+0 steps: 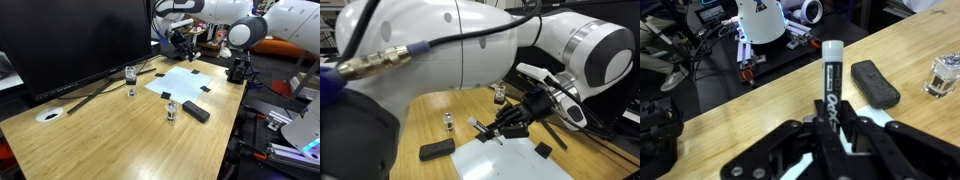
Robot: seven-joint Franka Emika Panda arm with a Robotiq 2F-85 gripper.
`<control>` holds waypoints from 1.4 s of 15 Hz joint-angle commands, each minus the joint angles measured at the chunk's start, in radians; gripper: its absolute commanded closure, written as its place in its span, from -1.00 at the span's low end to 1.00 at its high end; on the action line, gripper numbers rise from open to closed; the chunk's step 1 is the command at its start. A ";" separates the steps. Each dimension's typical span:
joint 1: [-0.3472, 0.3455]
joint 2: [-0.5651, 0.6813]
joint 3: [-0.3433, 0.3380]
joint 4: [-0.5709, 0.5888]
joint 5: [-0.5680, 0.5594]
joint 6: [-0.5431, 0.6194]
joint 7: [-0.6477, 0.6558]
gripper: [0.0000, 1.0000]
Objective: Pick up the marker and write on the piece of paper
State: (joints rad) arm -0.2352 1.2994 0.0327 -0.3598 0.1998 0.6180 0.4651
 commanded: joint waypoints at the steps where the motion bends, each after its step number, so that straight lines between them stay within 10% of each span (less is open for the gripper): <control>1: 0.000 0.000 0.000 0.000 0.000 0.000 0.000 0.61; 2: 0.000 0.000 0.000 0.000 0.000 0.000 0.000 0.90; 21: 0.018 0.170 -0.005 -0.041 -0.035 -0.003 -0.339 0.90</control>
State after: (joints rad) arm -0.2199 1.4702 0.0341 -0.3868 0.1806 0.6208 0.1774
